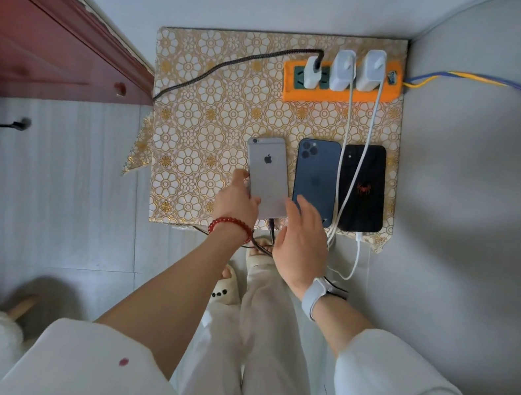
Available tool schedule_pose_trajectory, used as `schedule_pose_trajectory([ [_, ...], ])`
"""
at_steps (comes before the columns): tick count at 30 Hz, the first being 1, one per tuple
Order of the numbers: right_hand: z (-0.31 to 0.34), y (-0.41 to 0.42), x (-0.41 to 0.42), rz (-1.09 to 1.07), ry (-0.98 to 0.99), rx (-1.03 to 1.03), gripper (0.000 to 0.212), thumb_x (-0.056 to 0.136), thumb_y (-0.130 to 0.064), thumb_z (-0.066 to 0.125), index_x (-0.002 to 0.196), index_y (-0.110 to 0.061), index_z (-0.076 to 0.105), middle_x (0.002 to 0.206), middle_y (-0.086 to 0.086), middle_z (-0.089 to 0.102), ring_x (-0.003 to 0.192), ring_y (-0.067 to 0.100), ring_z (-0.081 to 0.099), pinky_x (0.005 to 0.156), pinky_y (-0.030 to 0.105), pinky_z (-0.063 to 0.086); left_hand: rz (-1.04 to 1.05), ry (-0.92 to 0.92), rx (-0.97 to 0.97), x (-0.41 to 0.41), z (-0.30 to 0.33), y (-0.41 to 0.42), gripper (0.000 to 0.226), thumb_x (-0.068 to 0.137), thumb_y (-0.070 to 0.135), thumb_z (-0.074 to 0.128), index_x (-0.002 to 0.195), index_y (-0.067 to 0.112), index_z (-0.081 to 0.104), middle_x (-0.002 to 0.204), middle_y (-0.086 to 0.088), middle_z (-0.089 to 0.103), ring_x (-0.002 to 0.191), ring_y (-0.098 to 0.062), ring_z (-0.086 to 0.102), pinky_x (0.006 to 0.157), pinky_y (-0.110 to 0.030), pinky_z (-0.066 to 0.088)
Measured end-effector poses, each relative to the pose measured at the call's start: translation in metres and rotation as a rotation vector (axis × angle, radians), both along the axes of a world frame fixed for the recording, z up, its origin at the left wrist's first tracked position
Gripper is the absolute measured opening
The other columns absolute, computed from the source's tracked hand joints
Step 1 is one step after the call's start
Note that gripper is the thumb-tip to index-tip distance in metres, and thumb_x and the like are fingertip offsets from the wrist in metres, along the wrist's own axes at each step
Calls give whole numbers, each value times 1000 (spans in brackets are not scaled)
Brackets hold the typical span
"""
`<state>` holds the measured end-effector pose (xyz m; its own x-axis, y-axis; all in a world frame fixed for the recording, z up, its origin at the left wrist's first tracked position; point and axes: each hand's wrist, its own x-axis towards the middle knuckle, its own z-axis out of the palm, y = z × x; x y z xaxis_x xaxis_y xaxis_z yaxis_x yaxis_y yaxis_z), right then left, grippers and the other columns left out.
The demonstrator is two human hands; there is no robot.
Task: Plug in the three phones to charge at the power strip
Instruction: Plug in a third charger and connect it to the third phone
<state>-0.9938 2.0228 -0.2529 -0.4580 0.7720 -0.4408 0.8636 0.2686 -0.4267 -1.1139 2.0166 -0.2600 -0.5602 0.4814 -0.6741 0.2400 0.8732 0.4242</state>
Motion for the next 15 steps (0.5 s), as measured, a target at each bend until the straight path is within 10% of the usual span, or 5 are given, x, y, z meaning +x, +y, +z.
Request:
schedule_pose_trajectory([
  [8, -7, 12, -4, 246, -228, -100, 58, 90, -16, 41, 141, -11, 16, 156, 12, 7, 143, 33, 4, 113, 51, 20, -289, 163, -84, 3, -3, -8, 55, 84, 21, 58, 132, 24, 32, 118, -16, 38, 98, -35, 53, 71, -41, 47],
  [15, 35, 32, -22, 152, -186, -196, 46, 93, -18, 32, 138, -10, 27, 147, 11, 34, 137, 30, 25, 111, 47, 27, -499, 97, -29, -26, 34, -11, 57, 88, 26, 49, 139, 20, 26, 139, -13, 34, 127, -31, 33, 101, -47, 38],
])
